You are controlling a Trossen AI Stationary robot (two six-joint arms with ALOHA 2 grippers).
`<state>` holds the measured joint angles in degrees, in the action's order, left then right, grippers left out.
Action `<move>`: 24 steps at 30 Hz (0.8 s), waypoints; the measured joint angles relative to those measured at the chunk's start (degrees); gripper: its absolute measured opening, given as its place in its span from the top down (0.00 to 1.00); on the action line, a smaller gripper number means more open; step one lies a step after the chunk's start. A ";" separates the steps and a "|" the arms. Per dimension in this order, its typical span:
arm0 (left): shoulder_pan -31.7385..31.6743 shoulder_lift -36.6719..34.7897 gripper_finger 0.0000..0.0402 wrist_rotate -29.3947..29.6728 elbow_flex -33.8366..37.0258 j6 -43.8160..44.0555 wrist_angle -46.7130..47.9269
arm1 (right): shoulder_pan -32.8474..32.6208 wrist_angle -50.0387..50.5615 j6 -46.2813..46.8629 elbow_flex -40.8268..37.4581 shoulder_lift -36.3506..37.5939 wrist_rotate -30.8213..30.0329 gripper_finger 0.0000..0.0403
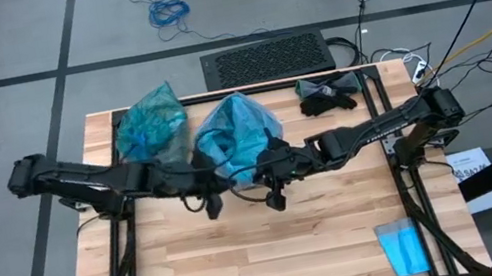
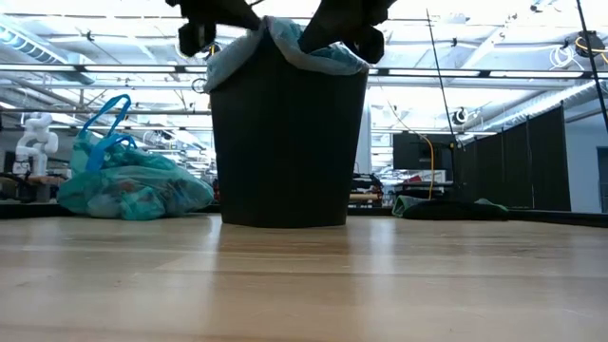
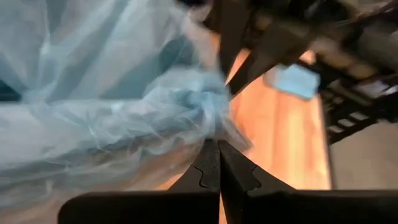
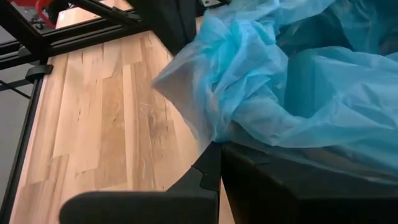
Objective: Place trash/remove bag and relplace
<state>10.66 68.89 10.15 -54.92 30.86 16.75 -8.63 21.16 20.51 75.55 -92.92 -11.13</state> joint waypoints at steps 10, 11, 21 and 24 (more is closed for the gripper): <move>0.74 5.87 1.00 5.16 0.10 0.36 2.55 | 0.32 1.66 1.24 0.00 0.04 0.77 1.00; 0.76 5.78 1.00 5.16 0.13 0.36 2.54 | 0.32 2.35 1.56 -0.02 0.37 1.03 1.00; 2.07 3.47 1.00 4.18 0.11 3.99 10.18 | -0.30 11.45 1.27 -0.04 10.95 -3.74 1.00; 3.77 2.82 1.00 3.59 0.13 5.29 10.86 | 1.41 13.28 0.37 -0.04 14.44 -6.66 1.00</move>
<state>14.44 71.71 13.74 -54.78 36.15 27.61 -7.23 34.44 20.88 75.50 -78.48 -17.78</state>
